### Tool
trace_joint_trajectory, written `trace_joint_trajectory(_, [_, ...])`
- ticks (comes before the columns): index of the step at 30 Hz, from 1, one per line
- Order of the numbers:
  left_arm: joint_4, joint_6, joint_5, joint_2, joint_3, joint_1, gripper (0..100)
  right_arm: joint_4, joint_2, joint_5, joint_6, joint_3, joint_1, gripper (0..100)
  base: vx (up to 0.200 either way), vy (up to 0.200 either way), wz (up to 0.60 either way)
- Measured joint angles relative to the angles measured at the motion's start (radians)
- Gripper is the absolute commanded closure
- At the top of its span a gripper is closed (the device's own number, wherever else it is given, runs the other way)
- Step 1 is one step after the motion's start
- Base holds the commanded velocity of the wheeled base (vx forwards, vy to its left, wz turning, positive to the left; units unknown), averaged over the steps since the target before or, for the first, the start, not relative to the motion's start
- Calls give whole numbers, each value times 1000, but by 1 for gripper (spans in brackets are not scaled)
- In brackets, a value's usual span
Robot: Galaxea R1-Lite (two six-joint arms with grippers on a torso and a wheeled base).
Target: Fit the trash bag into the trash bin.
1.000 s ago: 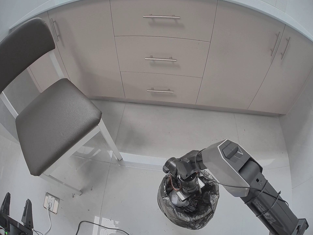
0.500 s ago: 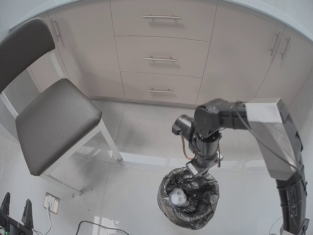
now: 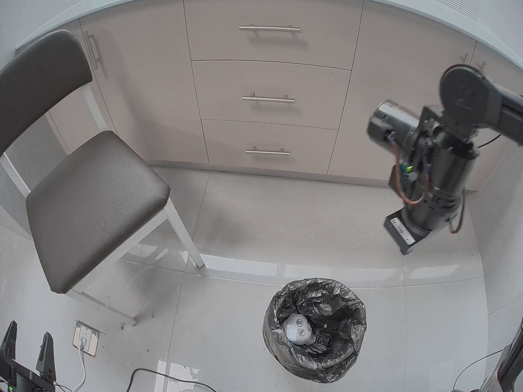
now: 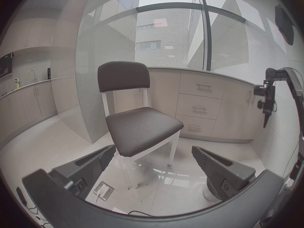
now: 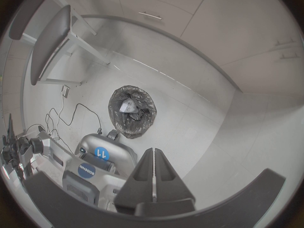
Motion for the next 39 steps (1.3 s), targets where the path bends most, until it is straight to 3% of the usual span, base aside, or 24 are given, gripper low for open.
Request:
trace_joint_trajectory(8, [13, 2, -19, 0, 0, 0, 0, 143, -191, -1, 13, 0, -18, 100, 0, 0, 0])
trace_joint_trajectory(16, [23, 79, -97, 0, -1, 0, 0, 148, -415, -1, 0, 0, -21, 100, 0, 0, 0])
trace_joint_trajectory(23, [23, 83, -122, 0, 0, 0, 0, 149, -610, -1, -22, 0, -39, 100, 0, 0, 0])
trace_joint_trajectory(31, [19, 86, -126, 0, 0, 0, 0, 150, -838, 1, -44, 0, -151, 100, 0, 0, 0])
trace_joint_trajectory(39, [17, 86, -127, 0, -1, 0, 0, 148, -1189, 11, -169, 0, -289, 100, 0, 0, 0])
